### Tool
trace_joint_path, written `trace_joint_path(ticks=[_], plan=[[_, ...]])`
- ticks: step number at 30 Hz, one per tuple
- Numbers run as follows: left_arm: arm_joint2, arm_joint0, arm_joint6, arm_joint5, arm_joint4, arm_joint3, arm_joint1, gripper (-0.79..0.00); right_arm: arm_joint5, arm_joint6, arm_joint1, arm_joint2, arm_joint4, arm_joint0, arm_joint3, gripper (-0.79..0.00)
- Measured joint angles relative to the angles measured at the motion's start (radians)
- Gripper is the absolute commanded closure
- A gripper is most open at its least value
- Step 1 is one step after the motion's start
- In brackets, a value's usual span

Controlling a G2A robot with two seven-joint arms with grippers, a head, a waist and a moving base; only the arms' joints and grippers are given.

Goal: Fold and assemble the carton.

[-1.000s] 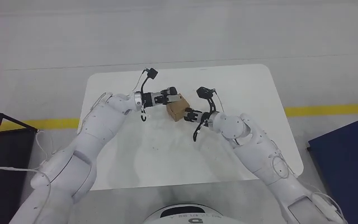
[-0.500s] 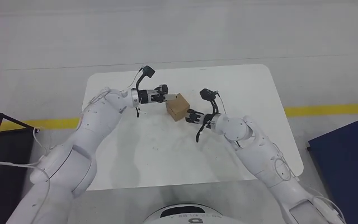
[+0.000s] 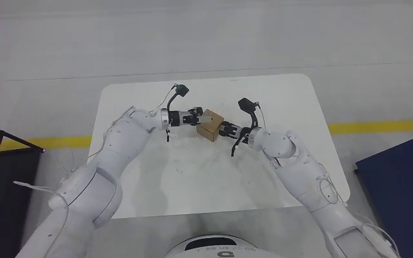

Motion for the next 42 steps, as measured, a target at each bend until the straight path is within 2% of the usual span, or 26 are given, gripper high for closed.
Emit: trace_joint_path(ticks=[8,17,24,30,33,37,42], plan=[[-0.013,0.056,-0.002,0.000,-0.015,-0.073,0.024,-0.785,0.001,-0.004,0.003,0.022,0.007,-0.001,0.002,0.000],[-0.060,0.098,-0.002,0.000,0.003,-0.172,0.072,-0.785,0.000,-0.016,0.013,0.076,0.020,-0.027,-0.010,0.000],[-0.110,0.123,-0.002,0.000,0.019,-0.202,0.104,-0.785,-0.004,-0.026,0.029,0.139,0.012,-0.089,-0.139,0.000],[-0.186,0.146,0.035,0.000,0.039,-0.239,0.139,-0.785,-0.005,0.019,0.032,0.119,-0.019,-0.111,-0.233,0.000],[-0.240,0.180,0.055,0.000,0.061,-0.293,0.167,-0.785,-0.001,0.039,0.025,0.088,-0.003,-0.076,-0.207,0.000],[-0.304,0.233,0.057,0.000,0.079,-0.368,0.198,-0.785,0.022,0.048,0.011,0.038,0.010,-0.006,-0.104,0.000],[-0.337,0.264,0.048,0.000,0.085,-0.406,0.214,-0.785,0.042,0.040,0.000,-0.006,-0.002,0.034,-0.037,0.000]])
